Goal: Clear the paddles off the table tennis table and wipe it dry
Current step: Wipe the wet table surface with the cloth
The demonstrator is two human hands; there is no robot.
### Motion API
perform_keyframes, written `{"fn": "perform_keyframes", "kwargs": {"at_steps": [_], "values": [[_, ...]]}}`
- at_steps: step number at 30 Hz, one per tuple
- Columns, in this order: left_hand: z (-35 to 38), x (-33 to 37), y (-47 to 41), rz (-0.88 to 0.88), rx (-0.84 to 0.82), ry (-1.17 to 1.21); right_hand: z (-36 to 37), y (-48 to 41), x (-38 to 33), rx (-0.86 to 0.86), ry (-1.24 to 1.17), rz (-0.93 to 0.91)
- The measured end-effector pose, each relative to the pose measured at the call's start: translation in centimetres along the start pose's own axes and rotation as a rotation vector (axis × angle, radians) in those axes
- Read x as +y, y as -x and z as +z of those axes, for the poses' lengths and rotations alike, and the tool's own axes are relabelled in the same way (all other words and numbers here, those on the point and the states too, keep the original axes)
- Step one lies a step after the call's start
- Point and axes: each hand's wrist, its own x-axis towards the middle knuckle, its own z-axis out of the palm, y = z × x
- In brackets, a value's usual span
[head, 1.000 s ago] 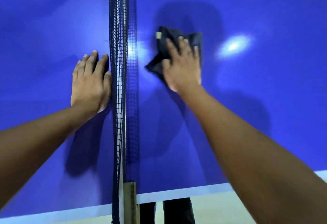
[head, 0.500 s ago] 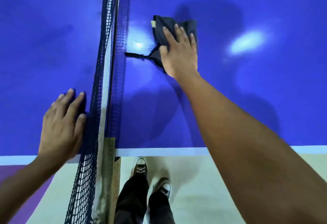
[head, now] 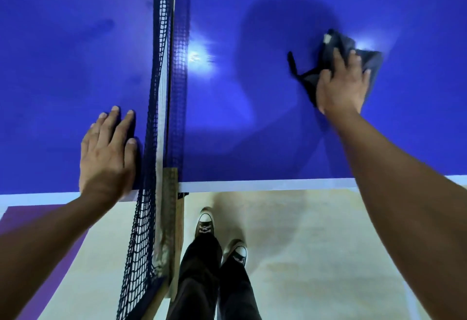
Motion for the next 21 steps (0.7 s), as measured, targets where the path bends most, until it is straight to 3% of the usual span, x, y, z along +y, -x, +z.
{"fn": "perform_keyframes", "kwargs": {"at_steps": [5, 10, 14, 21], "values": [[0.3, -0.4, -0.1, -0.001, 0.027, 0.002, 3.4, 8.2, -12.2, -0.031, 0.041, -0.394], [-0.1, -0.6, -0.3, 0.003, -0.001, 0.003, 5.3, 14.9, -19.0, -0.157, -0.049, -0.507], [-0.4, -0.3, -0.1, 0.019, -0.027, 0.006, 4.0, 14.4, -12.9, -0.120, -0.091, -0.446], [-0.1, -0.3, -0.3, 0.035, 0.009, -0.012, -0.6, 9.0, 4.0, 0.033, -0.072, 0.028]]}}
